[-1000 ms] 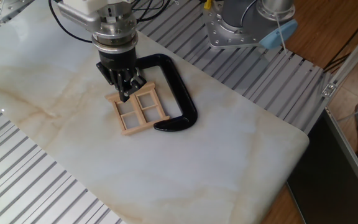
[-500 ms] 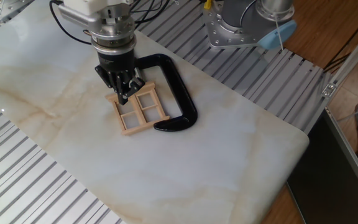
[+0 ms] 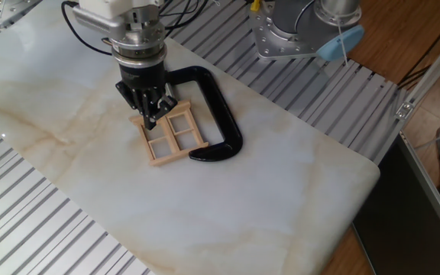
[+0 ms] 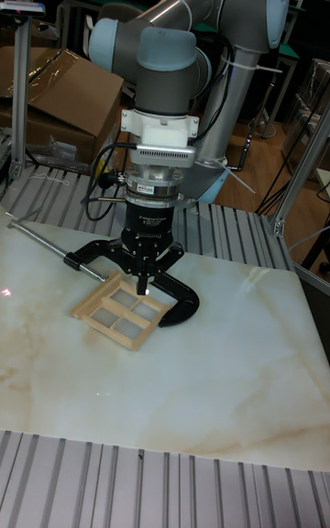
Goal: Open a sliding window
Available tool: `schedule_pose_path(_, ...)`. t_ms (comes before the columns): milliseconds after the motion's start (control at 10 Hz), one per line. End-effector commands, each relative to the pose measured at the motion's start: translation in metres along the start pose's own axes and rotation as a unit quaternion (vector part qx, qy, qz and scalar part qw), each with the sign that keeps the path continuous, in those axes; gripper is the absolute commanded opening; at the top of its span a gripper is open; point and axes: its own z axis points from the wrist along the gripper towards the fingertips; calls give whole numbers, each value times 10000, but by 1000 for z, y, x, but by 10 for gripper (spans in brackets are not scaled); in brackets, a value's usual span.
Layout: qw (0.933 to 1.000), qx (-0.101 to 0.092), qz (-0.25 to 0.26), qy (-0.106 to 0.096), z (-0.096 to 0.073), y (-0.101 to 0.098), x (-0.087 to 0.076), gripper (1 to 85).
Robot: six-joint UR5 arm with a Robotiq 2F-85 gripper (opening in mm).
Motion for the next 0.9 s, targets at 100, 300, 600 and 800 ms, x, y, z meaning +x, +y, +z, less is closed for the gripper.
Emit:
schedule_pose_path(100, 9989, 101, 150, 424, -1, -6, 23, 7)
schedule_pose_path(300, 9972, 278, 251, 644, -3, -15, 34, 7)
schedule_pose_path(600, 9902, 508, 675, 1110, -8, -24, 60, 7)
schedule_pose_path(800, 9907, 377, 740, 1079, -7, -17, 58, 7)
